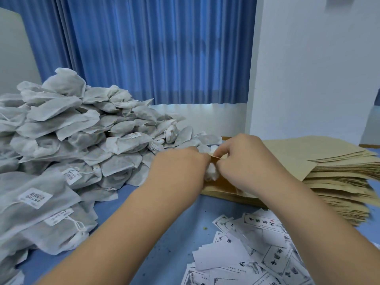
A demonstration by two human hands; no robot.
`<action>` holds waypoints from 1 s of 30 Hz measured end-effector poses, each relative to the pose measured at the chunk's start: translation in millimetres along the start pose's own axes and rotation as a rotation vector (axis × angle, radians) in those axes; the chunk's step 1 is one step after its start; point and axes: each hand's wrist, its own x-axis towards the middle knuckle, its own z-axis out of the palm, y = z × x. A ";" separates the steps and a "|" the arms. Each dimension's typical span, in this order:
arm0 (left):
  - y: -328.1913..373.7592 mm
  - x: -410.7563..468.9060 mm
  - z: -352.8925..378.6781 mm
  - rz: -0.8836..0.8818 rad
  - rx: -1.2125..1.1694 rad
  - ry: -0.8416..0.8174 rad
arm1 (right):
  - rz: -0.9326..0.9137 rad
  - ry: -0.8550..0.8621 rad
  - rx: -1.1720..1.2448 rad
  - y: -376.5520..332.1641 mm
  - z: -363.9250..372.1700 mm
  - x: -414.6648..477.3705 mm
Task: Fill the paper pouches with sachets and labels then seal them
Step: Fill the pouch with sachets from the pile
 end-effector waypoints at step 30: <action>-8.9 5.2 2.6 -0.103 -0.054 0.058 | 0.034 0.028 0.156 -1.1 -0.9 0.4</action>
